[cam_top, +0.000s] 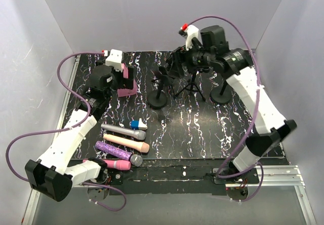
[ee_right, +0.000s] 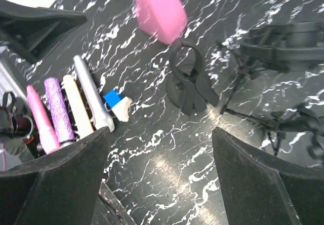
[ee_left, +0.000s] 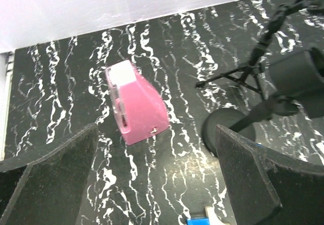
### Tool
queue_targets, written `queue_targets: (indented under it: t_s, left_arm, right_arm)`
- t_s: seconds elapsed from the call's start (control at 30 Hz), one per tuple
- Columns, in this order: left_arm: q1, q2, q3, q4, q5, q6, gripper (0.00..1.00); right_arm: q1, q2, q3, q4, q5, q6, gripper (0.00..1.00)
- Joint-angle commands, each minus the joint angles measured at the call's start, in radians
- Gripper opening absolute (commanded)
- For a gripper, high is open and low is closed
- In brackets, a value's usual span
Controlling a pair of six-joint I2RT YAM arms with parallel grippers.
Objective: Remove the microphone from the stand
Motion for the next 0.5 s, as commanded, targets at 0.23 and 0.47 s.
queue_targets:
  t_s: [0.23,0.47]
  left_arm:
    - [0.097,0.088,0.150,-0.040,0.000,0.124,0.98]
    - [0.163,0.199,0.377,-0.124,0.020,0.084,0.98]
  right_arm:
    - [-0.062,-0.143,0.063,-0.018,0.649,0.105,0.96]
    - [-0.237,-0.190,0.111,0.062,0.630,0.148,0.96]
